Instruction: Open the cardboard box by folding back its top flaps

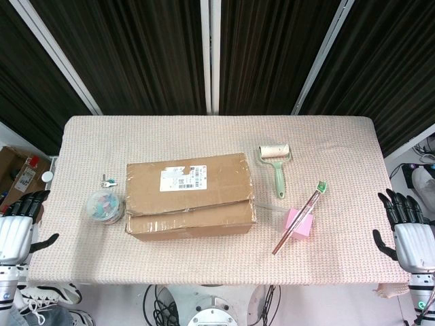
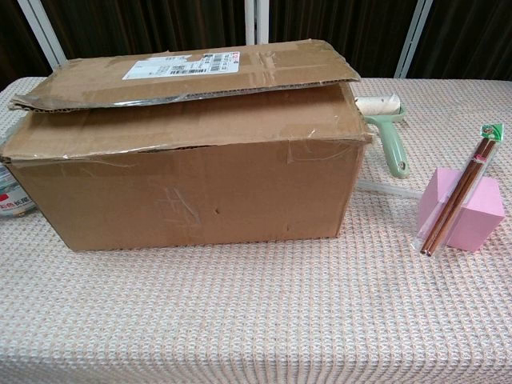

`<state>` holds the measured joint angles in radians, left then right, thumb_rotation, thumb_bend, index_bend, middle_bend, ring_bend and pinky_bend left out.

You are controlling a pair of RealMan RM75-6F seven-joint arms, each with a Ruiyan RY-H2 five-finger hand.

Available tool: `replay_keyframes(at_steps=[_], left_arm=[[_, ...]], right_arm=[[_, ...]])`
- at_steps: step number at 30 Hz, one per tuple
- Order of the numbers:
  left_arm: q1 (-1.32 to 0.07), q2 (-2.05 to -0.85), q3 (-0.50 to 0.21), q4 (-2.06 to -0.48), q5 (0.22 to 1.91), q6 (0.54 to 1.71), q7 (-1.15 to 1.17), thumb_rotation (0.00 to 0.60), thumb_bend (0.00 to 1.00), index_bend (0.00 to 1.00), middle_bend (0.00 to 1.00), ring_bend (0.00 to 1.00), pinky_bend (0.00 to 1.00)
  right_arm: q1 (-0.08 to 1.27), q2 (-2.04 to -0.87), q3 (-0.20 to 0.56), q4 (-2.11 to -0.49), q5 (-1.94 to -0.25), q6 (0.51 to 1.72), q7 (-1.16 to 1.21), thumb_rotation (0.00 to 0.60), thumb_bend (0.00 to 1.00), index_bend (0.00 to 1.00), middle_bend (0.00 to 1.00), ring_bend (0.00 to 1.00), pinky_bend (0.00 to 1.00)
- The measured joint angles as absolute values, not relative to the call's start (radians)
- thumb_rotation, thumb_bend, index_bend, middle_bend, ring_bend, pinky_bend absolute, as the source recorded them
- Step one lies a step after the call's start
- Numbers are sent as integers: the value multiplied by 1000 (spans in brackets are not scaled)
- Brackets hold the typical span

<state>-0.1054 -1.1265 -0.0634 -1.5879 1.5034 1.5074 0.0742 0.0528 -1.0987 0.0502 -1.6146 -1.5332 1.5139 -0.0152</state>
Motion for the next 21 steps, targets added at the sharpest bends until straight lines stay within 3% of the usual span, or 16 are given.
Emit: replay_keyframes(at_steps=[21], left_arm=[[-124,-1092,-57,-1681,1566,1512,42,600,0,118,153,142,268]], right_arm=[[48,-1127,36,-1558,-1511,1480,20,600,325,0,0,0,0]])
